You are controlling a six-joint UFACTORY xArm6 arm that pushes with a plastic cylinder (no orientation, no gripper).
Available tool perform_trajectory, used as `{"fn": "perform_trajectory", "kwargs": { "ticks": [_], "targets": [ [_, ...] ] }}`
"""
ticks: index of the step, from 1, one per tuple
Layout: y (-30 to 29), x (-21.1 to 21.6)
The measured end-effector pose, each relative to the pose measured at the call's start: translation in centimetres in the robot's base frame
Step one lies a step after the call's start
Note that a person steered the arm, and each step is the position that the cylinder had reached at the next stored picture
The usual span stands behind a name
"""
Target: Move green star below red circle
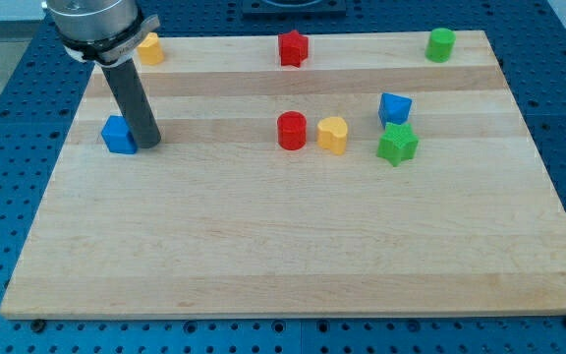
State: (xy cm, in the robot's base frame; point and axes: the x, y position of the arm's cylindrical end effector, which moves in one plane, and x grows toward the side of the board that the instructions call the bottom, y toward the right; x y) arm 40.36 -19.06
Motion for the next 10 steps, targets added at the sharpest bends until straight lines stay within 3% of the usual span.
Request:
{"fn": "perform_trajectory", "kwargs": {
  "ticks": [1,4,8,10],
  "targets": [
    [0.0,0.0],
    [12.6,3.4],
    [23.4,4.2],
    [30.5,6.6]
  ]
}}
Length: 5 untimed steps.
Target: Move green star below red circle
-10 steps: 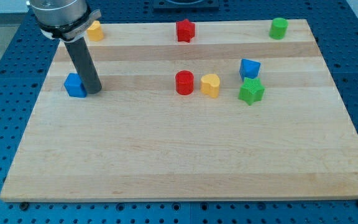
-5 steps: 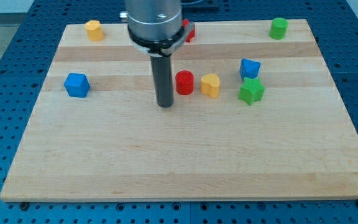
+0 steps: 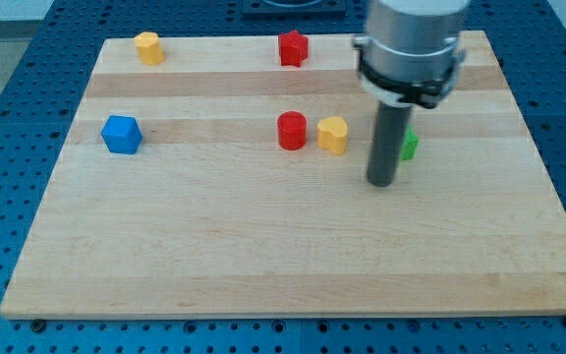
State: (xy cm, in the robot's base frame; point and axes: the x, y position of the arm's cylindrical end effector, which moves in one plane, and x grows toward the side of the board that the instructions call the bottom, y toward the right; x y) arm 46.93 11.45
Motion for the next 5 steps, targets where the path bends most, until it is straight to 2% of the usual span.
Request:
{"fn": "perform_trajectory", "kwargs": {
  "ticks": [2,3,5],
  "targets": [
    [5.8,-2.0],
    [5.9,-4.5],
    [2.7,-5.6]
  ]
}}
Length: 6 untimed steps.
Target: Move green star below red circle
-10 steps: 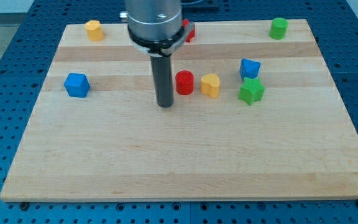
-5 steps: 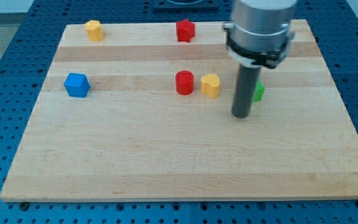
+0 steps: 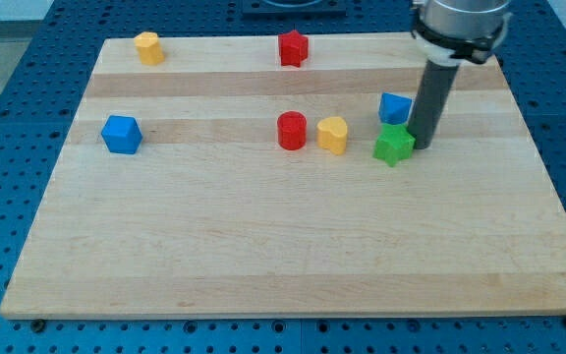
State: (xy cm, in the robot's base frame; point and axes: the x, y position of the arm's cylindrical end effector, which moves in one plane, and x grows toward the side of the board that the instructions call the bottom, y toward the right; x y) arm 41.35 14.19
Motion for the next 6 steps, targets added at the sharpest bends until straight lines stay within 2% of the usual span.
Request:
{"fn": "perform_trajectory", "kwargs": {
  "ticks": [3,5,6],
  "targets": [
    [-7.2,3.9],
    [-12.4,3.4],
    [-13.3,1.2]
  ]
}}
